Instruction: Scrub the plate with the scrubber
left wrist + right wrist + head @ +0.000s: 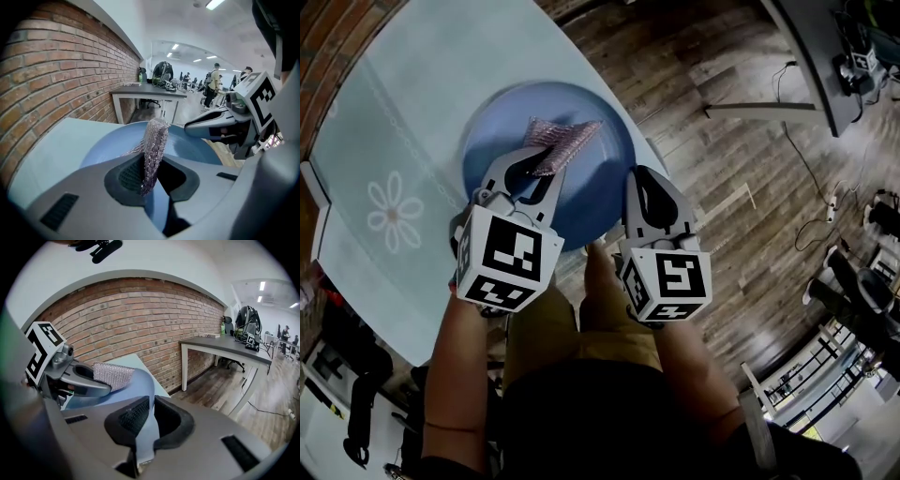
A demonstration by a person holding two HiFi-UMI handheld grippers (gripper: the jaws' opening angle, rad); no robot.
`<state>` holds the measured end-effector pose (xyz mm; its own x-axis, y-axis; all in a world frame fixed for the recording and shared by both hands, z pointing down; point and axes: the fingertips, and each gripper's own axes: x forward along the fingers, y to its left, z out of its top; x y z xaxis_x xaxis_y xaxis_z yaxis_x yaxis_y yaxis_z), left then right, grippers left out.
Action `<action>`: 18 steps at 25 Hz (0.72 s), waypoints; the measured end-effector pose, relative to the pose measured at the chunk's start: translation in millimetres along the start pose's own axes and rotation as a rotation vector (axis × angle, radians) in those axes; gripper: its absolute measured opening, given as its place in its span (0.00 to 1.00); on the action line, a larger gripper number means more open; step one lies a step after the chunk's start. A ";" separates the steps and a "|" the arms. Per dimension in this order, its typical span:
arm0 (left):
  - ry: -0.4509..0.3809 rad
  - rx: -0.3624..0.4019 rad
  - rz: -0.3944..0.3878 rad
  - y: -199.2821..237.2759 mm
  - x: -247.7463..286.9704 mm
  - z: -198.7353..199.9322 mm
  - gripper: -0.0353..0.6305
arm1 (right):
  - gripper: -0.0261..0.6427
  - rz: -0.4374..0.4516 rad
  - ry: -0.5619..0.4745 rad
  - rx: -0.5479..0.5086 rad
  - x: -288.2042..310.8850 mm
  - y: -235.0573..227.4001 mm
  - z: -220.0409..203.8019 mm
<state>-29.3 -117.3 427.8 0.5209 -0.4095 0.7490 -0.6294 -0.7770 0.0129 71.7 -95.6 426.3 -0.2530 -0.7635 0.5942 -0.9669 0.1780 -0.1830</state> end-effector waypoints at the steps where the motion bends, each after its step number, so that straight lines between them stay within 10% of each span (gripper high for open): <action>1: 0.011 -0.005 0.014 4.7 -3.2 -4.4 0.17 | 0.11 0.000 0.002 0.001 0.2 -0.1 -0.5; 12: 0.078 -0.123 -0.030 -30.5 -32.3 -40.3 0.17 | 0.11 0.013 0.018 -0.004 0.2 -2.4 1.4; 18: -0.030 -0.130 -0.064 -44.8 -35.9 -12.1 0.17 | 0.11 0.044 0.023 -0.022 -4.7 1.0 4.8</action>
<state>-26.7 -62.0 408.4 0.5778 -0.3767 0.7240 -0.6628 -0.7342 0.1470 72.1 -94.8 419.6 -0.2956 -0.7401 0.6041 -0.9553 0.2246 -0.1923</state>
